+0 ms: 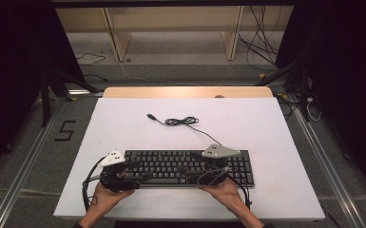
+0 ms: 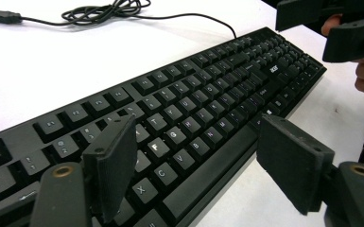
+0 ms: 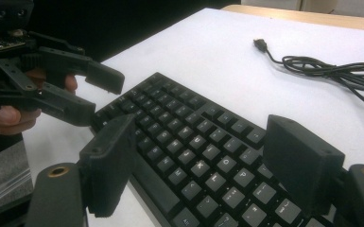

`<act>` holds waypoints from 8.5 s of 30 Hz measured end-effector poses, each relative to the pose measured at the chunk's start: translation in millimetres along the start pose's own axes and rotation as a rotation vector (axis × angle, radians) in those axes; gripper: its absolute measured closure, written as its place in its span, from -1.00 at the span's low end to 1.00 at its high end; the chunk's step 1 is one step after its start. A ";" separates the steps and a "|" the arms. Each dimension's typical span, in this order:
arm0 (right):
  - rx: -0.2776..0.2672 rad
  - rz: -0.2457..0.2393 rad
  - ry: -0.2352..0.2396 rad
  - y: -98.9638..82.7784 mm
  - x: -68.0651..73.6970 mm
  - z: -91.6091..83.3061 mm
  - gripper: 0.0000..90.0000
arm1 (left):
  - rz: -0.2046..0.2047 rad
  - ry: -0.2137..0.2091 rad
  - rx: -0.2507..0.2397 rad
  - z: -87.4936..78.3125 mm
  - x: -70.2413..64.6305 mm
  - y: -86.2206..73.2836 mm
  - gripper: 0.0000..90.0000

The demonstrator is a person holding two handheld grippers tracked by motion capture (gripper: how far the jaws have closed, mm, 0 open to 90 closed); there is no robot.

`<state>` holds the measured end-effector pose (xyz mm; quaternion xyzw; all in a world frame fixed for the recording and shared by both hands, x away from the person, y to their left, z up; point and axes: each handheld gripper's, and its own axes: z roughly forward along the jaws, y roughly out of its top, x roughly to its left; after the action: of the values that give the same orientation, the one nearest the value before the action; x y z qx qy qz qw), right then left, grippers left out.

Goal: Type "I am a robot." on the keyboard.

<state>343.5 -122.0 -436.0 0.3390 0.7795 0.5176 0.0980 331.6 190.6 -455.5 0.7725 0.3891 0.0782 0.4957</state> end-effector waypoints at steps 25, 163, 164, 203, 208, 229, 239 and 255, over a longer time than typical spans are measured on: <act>0.003 -0.003 0.001 -0.1 0.4 0.3 -0.39 | 0.112 -0.045 0.110 14.3 -10.2 -6.9 0.74; 0.002 0.004 0.002 -0.1 -0.9 0.6 -0.39 | 0.002 0.134 0.203 56.5 24.3 13.5 0.98; 0.001 0.004 0.003 -0.1 -0.8 0.6 -0.39 | 0.004 0.135 0.202 56.5 24.3 13.4 0.98; 0.024 0.017 -0.019 -1.5 -11.2 10.0 -0.35 | -0.059 0.002 -0.072 2.0 16.2 5.6 -0.29; 0.040 0.014 -0.014 -1.7 -11.4 14.6 -0.28 | -0.065 0.009 -0.078 -1.0 16.1 4.4 -0.31; 0.154 0.011 -0.015 -1.8 -15.8 33.0 0.71 | -0.040 0.016 -0.070 -3.6 12.5 -0.5 -0.39; 0.203 0.011 -0.050 -2.7 -16.8 44.0 0.97 | -0.032 0.016 -0.071 -4.2 11.8 -0.8 -0.39; 0.264 0.000 -0.108 -4.4 -18.8 70.1 1.00 | -0.027 0.016 -0.076 -4.7 11.2 -1.0 -0.39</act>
<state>391.1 -83.0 -474.8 0.3762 0.8345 0.3913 0.0944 336.4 201.7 -456.9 0.7470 0.4002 0.0923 0.5228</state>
